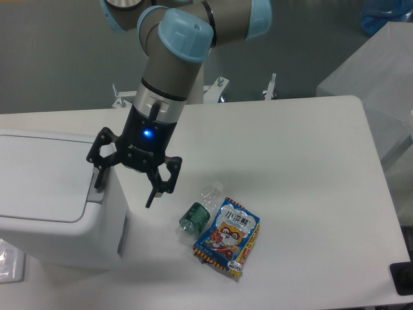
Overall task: Open the trash can
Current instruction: 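Lower the gripper fingers onto the lid's edge, then push the trash can lid open with the gripper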
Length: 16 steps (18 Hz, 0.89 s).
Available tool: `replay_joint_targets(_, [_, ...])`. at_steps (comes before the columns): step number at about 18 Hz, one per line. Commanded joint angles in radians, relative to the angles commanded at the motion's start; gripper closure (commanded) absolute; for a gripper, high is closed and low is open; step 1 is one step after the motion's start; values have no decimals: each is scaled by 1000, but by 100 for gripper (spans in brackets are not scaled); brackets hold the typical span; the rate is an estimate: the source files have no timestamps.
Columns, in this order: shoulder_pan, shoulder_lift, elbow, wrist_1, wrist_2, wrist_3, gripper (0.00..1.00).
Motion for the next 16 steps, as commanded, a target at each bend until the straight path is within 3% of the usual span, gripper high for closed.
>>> replay_joint_targets(16, [0, -5, 26, -2, 0, 0, 0])
